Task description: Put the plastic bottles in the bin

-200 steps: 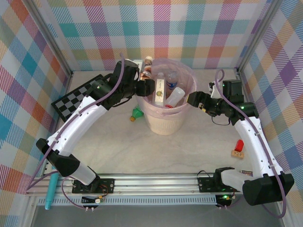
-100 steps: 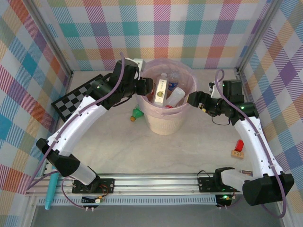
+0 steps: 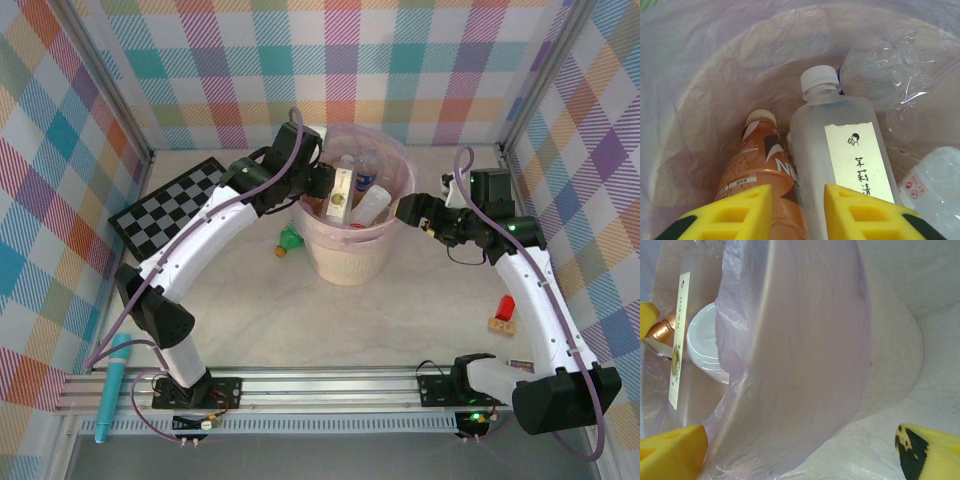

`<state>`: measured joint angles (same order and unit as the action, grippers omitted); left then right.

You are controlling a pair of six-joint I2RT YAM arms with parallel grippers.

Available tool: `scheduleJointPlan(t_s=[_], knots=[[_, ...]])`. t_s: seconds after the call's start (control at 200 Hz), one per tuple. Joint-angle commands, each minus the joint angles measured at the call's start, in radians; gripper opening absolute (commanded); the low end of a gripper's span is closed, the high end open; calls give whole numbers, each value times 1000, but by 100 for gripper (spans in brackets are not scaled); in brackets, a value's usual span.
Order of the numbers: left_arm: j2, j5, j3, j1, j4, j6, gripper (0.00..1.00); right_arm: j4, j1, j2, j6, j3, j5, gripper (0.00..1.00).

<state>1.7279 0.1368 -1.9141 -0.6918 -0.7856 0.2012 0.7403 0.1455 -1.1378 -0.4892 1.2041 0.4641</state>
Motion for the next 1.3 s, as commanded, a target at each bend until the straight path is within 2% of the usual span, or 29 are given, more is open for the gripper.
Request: scheduleJointPlan(t_s=[0.0,0.155,0.36,0.675,0.79,0.925,1.04,1.18,1.295], knots=[[16,-19,-9,-11,-34,3,30,-5,7,-2,12,-14,-8,96],[18,-83,40,-11,-19,49,30,-15,7,-4,11,-22,-5,96],[-20,-98,58,-11,13,62,31,-15,7,-9,12,-16,-9,96],[-153,-117,4,-9,94,12,52,2,7,-25,8,19,-16,96],[-223,-127,11,12,114,6,57,8,7,-31,8,27,-17,96],[-321,-194,79,111,163,41,62,7,6,-41,5,32,-11,96],[-370,-416,177,318,228,157,65,4,6,-46,-1,36,-7,96],[-351,-530,269,482,284,212,67,11,7,-48,0,44,-8,96],[-279,-569,310,546,323,224,68,27,6,-49,5,48,-17,96]])
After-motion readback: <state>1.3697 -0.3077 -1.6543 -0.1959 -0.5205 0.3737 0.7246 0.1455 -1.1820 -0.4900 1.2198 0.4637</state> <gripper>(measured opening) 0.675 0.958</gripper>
